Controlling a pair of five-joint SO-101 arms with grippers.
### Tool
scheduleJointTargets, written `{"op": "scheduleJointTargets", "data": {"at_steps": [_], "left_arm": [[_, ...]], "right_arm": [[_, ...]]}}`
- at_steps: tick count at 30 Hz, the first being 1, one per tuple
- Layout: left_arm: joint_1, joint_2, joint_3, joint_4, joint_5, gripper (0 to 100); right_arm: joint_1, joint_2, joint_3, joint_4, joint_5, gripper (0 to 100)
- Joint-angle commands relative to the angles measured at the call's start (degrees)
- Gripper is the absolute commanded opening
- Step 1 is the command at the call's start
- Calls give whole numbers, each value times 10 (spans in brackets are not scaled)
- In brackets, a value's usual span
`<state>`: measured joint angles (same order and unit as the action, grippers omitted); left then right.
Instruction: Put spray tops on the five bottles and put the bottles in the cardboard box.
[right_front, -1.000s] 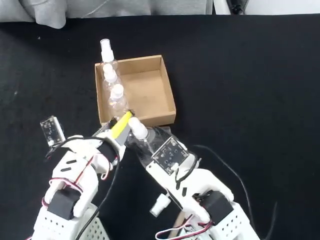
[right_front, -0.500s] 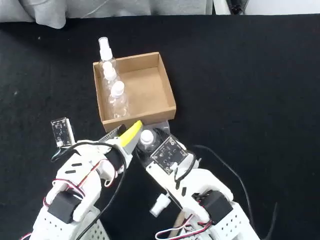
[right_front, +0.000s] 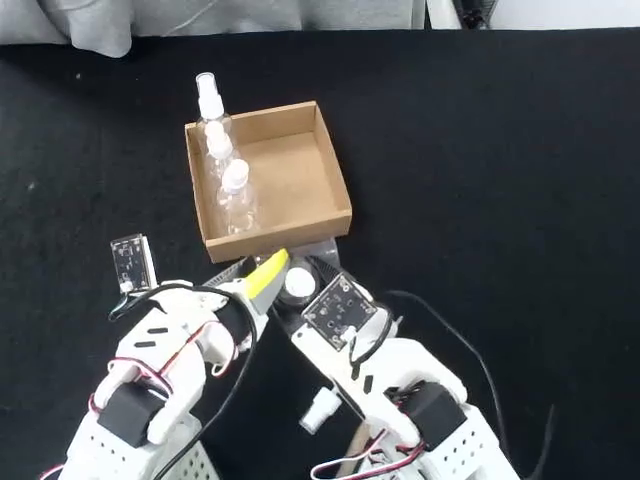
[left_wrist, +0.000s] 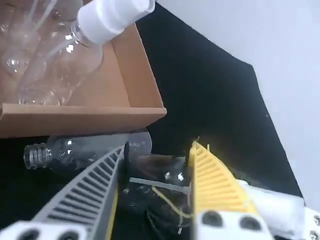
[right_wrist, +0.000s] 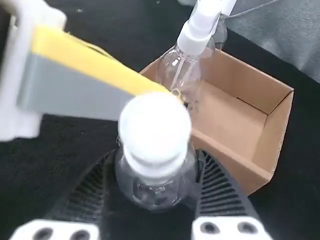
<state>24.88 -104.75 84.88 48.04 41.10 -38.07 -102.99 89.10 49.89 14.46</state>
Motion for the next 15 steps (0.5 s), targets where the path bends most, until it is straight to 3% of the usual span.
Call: {"op": "scheduleJointTargets", "data": {"at_steps": [1,6,15], "left_arm": [[15,2,-64,47,-4,187],[4,2,-99,95,-4,187],[-115,2,-137,96,-10,189]], "right_arm": [[-4,-73,-50,36,-4,88],[-1,-73,-62,57,-4,88],[54,-73,-64,59,-1,88]]}}
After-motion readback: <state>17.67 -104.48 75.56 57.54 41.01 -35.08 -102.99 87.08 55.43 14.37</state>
